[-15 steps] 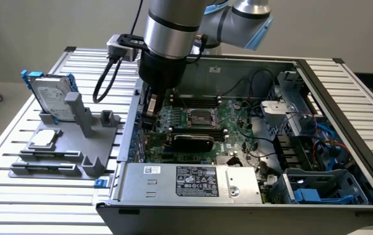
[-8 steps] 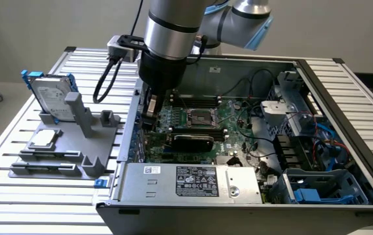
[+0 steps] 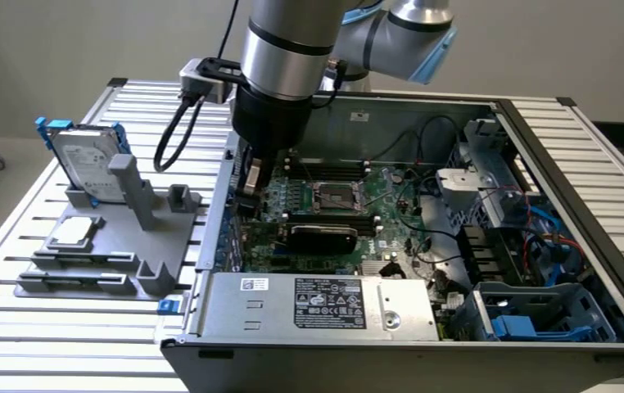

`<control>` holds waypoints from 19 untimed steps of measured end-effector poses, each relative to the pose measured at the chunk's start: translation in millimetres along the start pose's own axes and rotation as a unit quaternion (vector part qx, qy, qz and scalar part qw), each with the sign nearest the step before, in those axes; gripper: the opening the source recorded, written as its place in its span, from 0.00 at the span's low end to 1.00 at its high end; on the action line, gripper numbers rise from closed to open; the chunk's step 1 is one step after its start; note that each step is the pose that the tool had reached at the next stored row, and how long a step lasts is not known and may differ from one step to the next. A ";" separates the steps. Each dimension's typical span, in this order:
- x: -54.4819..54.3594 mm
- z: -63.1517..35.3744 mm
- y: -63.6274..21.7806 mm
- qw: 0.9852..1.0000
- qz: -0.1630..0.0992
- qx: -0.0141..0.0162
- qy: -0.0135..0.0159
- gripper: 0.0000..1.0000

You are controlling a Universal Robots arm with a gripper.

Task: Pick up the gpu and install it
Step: 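Press down on the gpu until it lock into place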

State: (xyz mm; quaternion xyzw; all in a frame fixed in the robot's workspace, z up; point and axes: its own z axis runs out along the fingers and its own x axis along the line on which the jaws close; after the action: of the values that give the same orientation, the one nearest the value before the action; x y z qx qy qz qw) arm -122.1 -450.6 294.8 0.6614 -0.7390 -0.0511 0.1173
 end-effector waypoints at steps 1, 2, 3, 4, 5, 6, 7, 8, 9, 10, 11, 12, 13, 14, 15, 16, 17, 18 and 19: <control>-0.1 0.0 0.0 1.000 0.002 0.000 0.000 0.11; -0.2 -0.1 0.0 1.000 0.003 0.000 -0.001 0.11; -0.3 -0.1 0.0 1.000 0.004 0.000 -0.001 0.11; -0.5 -0.2 0.0 1.000 0.004 -0.001 -0.001 0.11; -0.6 -0.2 0.0 1.000 0.005 -0.001 -0.001 0.11; -0.7 -0.3 0.1 1.000 0.005 -0.001 -0.001 0.11; -0.8 -0.7 0.2 1.000 0.005 -0.001 -0.001 0.11; -0.8 -1.2 0.3 1.000 0.005 -0.001 -0.001 0.11; -0.8 -1.6 0.4 1.000 0.005 -0.001 -0.001 0.11; -0.9 -2.0 0.6 1.000 0.005 -0.001 -0.001 0.11; -1.0 -2.1 0.6 1.000 0.005 -0.001 -0.001 0.11; -1.0 -2.2 0.6 1.000 0.005 -0.001 -0.001 0.11; -1.0 -2.2 0.6 1.000 0.005 -0.001 -0.001 0.11; -1.1 -2.3 0.7 1.000 0.005 -0.001 -0.001 0.11; -1.1 -2.3 0.6 1.000 0.005 -0.001 -0.001 0.11; -1.1 -2.3 0.6 1.000 0.006 -0.001 -0.001 0.11; -1.1 -2.3 0.6 1.000 0.006 -0.001 -0.001 0.11; -1.2 -2.2 0.5 1.000 0.006 -0.001 -0.001 0.11; -1.3 -2.2 0.5 1.000 0.006 -0.001 -0.001 0.11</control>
State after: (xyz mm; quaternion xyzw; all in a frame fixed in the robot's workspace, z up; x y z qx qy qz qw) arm -122.0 -449.1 296.9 0.6565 -0.7434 -0.0519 0.1172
